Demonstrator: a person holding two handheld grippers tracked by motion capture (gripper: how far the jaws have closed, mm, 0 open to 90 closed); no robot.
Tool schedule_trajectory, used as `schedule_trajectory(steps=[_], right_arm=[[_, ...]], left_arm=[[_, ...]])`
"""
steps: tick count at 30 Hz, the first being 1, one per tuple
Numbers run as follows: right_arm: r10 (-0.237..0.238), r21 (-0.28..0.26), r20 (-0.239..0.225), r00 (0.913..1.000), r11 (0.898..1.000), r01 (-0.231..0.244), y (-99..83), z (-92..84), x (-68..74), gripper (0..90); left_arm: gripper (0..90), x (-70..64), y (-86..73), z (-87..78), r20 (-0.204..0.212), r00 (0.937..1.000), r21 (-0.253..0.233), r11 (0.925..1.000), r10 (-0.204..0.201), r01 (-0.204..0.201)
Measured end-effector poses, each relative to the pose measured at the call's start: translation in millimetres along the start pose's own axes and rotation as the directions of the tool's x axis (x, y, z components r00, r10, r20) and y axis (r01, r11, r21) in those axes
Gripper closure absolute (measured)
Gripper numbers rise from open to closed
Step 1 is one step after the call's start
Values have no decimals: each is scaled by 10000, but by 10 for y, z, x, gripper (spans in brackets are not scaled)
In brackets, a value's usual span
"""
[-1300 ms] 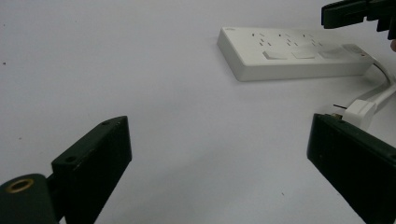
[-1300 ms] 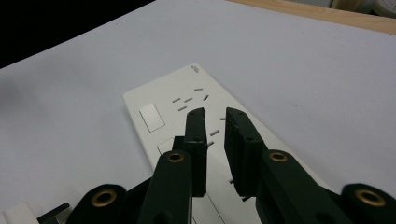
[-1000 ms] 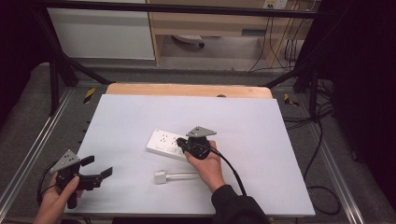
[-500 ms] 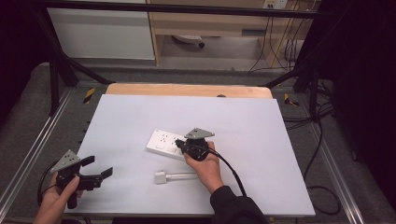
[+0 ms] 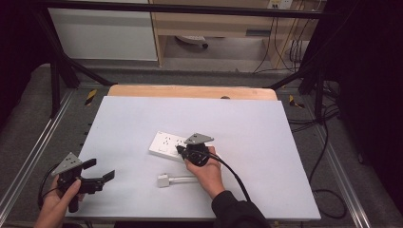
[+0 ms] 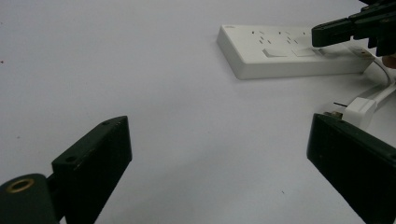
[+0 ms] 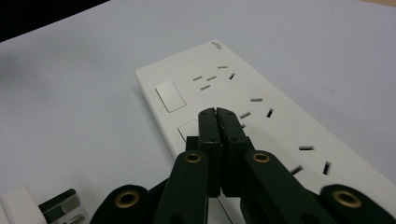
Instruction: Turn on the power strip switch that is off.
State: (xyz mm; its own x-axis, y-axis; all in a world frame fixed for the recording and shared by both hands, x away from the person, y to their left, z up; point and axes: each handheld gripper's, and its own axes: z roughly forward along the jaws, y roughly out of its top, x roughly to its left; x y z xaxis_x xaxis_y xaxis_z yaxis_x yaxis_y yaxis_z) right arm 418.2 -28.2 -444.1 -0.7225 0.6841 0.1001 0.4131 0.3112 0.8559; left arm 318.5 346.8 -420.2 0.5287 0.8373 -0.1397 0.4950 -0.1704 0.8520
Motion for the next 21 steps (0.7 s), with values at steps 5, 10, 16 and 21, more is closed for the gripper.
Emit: schedule_trajectory(steps=[5,10,16,21], right_arm=[[-37,53,-18,10000,10000,37,0,8,14,900],[-74,146,-9,10000,9999,74,0,16,24,900],[-133,208,-2,9999,9997,133,0,36,52,900],[-197,256,-41,9998,9995,198,1,52,69,900]], left_arm=[[67,0,0,-1,10,10000,-9,10000,1,-1],[67,0,0,1,12,10000,-10,10000,7,-7],[67,0,0,2,10,10000,-1,10000,4,-4],[67,-1,0,1,18,10000,-5,10000,7,-7]])
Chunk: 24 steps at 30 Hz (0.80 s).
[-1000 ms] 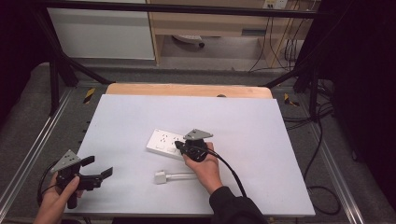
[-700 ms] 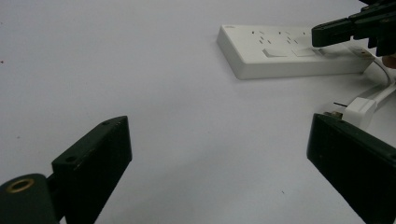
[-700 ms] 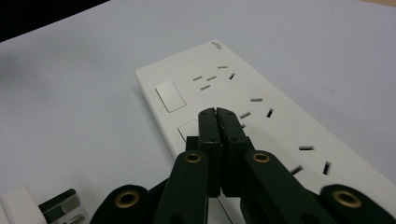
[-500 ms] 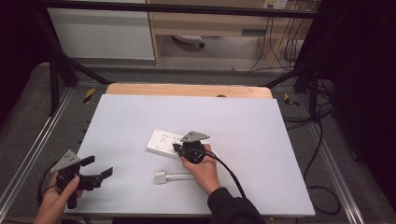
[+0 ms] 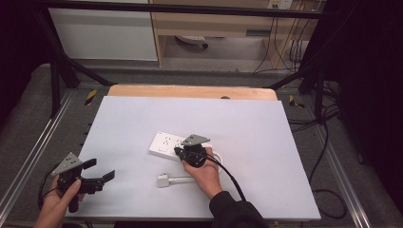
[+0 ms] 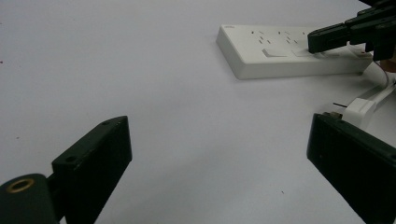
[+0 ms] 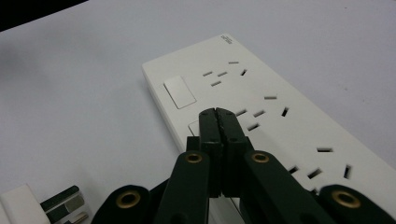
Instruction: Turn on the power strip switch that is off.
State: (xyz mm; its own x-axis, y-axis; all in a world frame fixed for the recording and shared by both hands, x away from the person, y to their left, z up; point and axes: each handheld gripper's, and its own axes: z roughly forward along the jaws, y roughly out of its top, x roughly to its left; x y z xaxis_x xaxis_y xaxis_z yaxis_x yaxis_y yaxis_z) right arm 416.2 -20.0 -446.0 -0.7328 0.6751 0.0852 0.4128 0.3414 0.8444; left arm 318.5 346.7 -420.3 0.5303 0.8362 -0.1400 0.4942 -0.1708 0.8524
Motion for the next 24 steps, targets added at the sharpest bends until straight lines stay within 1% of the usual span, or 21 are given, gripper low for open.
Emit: schedule_trajectory(steps=[12,24], right_arm=[[-47,-14,-15,10000,10000,47,1,14,16,900],[35,-52,-90,10000,10000,-35,-4,22,9,900]], left_arm=[[67,-2,0,1,17,10000,3,10000,-1,1],[68,-2,0,2,14,10000,34,10000,24,-24]])
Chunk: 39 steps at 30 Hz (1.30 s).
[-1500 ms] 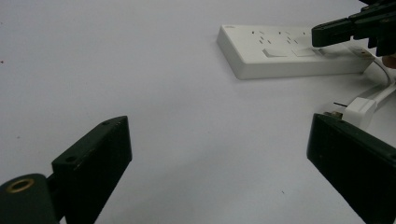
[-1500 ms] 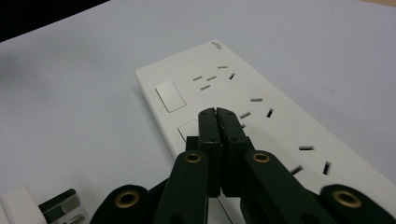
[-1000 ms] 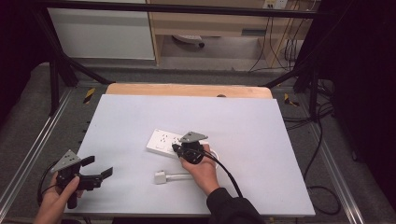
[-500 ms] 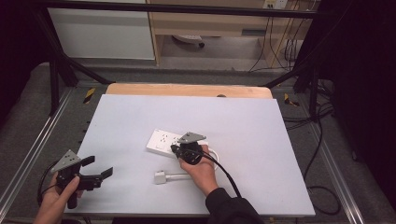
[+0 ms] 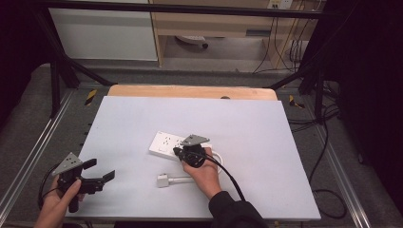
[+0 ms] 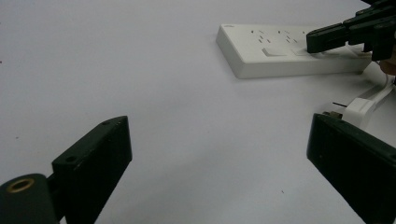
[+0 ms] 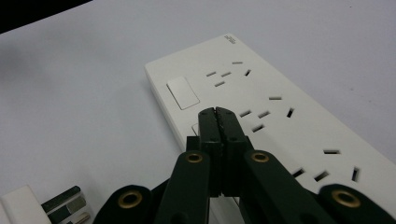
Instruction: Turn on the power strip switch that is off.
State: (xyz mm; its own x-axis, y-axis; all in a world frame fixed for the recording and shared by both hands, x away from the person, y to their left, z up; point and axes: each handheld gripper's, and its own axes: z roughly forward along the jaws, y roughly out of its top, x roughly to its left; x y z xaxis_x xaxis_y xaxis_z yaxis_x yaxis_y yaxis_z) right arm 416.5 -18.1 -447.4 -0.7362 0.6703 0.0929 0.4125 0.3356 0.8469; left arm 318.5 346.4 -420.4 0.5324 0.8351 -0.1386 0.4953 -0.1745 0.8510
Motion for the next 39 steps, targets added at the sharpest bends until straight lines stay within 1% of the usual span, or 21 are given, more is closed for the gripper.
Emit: schedule_trajectory(steps=[7,17,23,27,28,30,32,36,39], right_arm=[[9,-13,-19,10000,10000,-9,-2,0,-5,900],[146,-1,-89,9999,9999,-146,-6,-2,-13,900],[197,-114,-84,9998,9997,-198,-20,0,-17,900],[234,-39,-34,9997,9997,-234,-32,-3,-14,900],[228,-90,-32,9997,9997,-228,-39,-6,-22,900],[357,-92,-57,9993,9993,-357,-47,-15,-26,900],[312,-89,-44,9995,9995,-313,-42,-12,-28,900],[388,-67,-74,9992,9992,-388,-39,-13,-32,900],[329,-29,-92,9994,9995,-329,-35,-16,-28,900]], left_arm=[[68,-1,0,1,11,10000,15,10000,-8,8],[67,-3,-1,2,7,10000,30,10000,-6,6],[67,-4,-1,3,3,10000,35,10000,-3,3],[68,-5,-2,3,4,10000,36,10000,2,-2],[67,-5,-2,3,7,10000,38,10000,3,-3],[68,-5,-2,5,4,10000,42,10000,4,-4],[68,-7,-1,7,7,10000,42,10000,10,-10],[68,-3,-2,3,12,10000,30,10000,8,-8],[67,-1,-3,3,19,10000,42,10000,10,-10]])
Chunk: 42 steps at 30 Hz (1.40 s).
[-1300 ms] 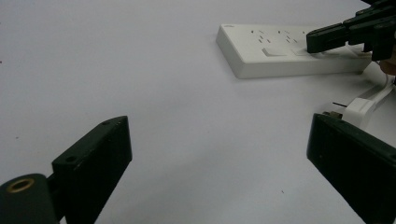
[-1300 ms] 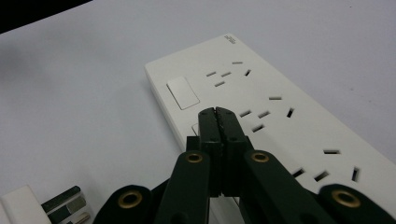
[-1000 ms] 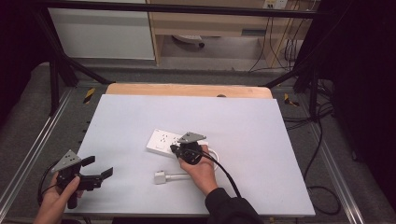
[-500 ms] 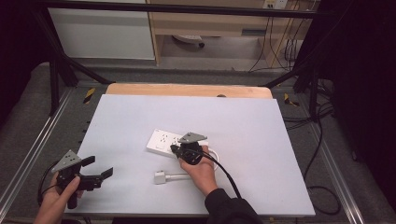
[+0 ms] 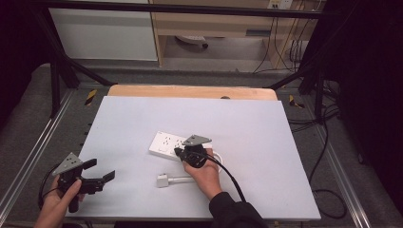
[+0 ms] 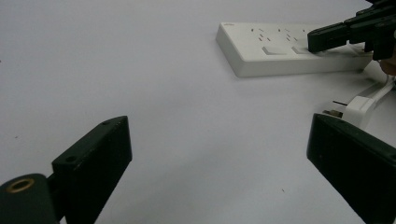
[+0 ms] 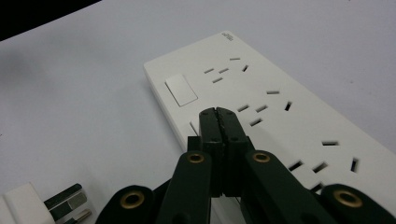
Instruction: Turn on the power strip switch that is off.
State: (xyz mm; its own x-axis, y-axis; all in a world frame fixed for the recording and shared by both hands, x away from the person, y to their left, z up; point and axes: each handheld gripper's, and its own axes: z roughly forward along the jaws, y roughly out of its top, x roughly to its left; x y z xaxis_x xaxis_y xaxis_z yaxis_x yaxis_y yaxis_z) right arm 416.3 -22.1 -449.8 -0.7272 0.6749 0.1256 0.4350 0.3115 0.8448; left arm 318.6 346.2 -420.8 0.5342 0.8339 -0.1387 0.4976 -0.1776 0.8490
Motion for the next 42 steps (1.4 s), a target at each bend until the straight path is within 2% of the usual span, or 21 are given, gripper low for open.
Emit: schedule_trajectory(steps=[11,16,22,24,31,34,42], right_arm=[[-334,-53,-38,9994,9994,334,20,-58,28,897],[-394,-412,-92,9992,9984,390,43,-112,56,885],[-481,-550,-82,9988,9974,476,114,-229,69,844],[-530,-494,-36,9986,9974,528,129,-262,63,794],[-186,-534,38,9998,9984,188,188,-367,-6,602],[-25,-493,129,9999,9988,31,205,-393,-26,505],[-8,-149,491,9988,9999,16,245,-417,-28,208]], left_arm=[[68,-7,1,1,57,10000,-37,10000,10,-9],[68,-7,-2,8,31,10000,21,10000,15,-15],[68,-11,1,6,43,10000,-6,10000,-51,51],[68,-9,0,9,32,10000,10,10000,-59,59],[68,-3,-1,12,11,9999,2,9999,-110,110],[68,-3,-1,16,18,9999,2,9999,-129,129],[68,-5,-4,14,29,9999,18,9999,-155,155]])
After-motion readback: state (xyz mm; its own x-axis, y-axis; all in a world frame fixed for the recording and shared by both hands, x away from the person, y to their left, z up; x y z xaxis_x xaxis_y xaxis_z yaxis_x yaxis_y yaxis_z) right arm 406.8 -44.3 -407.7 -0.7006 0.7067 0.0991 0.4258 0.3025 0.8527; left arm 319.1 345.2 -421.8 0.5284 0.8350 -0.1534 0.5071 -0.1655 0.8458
